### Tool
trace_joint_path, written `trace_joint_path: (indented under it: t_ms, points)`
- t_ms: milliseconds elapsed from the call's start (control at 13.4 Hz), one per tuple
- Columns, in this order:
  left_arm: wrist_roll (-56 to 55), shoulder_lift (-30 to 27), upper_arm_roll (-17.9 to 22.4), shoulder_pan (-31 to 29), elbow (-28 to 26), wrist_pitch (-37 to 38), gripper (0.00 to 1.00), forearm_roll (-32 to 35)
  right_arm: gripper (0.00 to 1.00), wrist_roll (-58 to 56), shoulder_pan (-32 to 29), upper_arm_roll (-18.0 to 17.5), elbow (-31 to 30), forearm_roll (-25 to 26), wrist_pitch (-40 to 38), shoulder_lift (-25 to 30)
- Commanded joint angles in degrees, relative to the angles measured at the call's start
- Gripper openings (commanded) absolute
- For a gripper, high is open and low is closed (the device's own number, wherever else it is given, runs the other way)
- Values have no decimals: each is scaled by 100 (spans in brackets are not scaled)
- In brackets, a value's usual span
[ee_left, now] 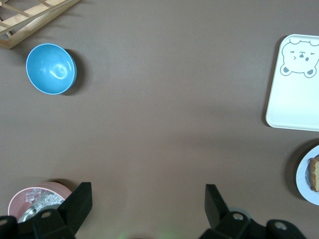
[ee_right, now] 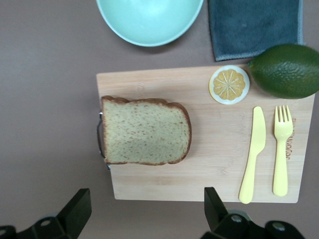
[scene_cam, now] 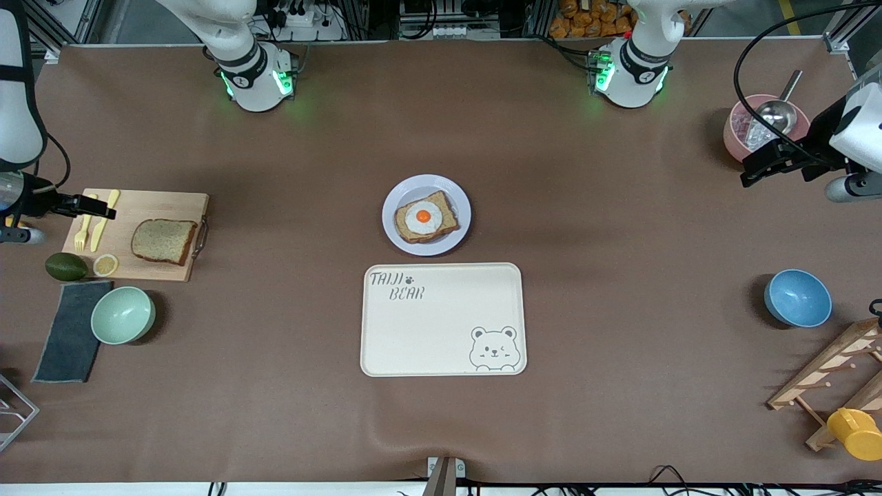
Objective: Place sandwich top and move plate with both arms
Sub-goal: 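Lower the right gripper and pinch the bread slice's crust edge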
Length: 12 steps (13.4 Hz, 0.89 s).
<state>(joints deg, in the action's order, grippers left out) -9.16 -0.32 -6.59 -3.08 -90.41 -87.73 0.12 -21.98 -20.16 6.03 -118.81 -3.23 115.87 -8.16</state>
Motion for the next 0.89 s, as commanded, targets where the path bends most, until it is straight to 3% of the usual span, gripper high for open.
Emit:
trace_joint_path:
  t_ms: [0,373,820]
  points:
    - [-95,6,-26,-35,50,90,100,-29,100,-18,-190,-84,-11,-73,224,-247]
    - [-95,14,-18,-35,58,90,100,-29,100,44,-340,-84,-538,-117,1190,-563]
    - [-95,23,-18,-35,50,90,100,-29,100,141,-278,-93,-468,-117,1745,-1143]
